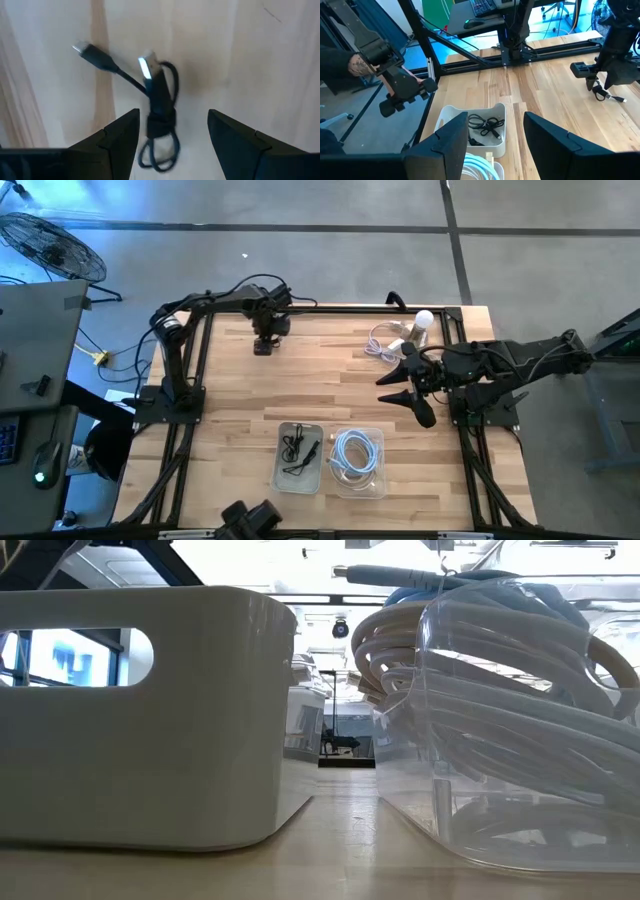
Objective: Pick & Place USB Port
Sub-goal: Put the black USB cable into the gray bin
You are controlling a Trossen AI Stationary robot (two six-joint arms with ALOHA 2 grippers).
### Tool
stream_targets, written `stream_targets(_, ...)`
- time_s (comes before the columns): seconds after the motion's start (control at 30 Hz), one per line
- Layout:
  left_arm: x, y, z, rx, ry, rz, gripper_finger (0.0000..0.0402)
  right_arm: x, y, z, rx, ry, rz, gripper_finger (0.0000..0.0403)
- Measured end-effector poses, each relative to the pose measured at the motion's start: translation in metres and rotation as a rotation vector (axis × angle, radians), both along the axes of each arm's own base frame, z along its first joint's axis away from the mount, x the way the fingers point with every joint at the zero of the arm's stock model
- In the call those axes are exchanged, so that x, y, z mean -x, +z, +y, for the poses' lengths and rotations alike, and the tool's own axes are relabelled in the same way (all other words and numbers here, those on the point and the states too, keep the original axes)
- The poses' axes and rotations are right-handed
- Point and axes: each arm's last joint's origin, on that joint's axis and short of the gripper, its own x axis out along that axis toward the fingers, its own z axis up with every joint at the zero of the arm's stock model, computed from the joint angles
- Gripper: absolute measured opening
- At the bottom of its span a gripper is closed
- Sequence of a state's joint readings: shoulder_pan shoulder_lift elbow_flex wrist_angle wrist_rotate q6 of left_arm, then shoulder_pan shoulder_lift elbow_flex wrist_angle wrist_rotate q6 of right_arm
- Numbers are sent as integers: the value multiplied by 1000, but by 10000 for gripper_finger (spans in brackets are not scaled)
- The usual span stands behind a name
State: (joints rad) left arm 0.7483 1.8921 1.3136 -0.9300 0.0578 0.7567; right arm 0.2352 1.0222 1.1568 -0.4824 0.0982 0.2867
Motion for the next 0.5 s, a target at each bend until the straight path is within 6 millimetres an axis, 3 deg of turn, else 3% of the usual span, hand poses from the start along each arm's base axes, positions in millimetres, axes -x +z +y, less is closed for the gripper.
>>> stream_targets(0.17, -3, -5, 2, 4, 0, -16, 227, 0, 0, 0, -1, 0, 0, 184)
stream_targets(0.27, -4, -11, 3, 20, 0, -3, 204, 0, 0, 0, -1, -1, 1, 184)
stream_targets(0.37, -3, -20, 3, 40, 20, 45, 143, 0, 0, 0, -1, 0, 1, 184)
stream_targets(0.47, -4, -26, 3, 84, 37, 53, 45, 0, 0, 0, -2, -1, 3, 184)
stream_targets(0.5, -4, -28, 3, 94, 45, 60, 29, 0, 0, 0, -2, -1, 5, 184)
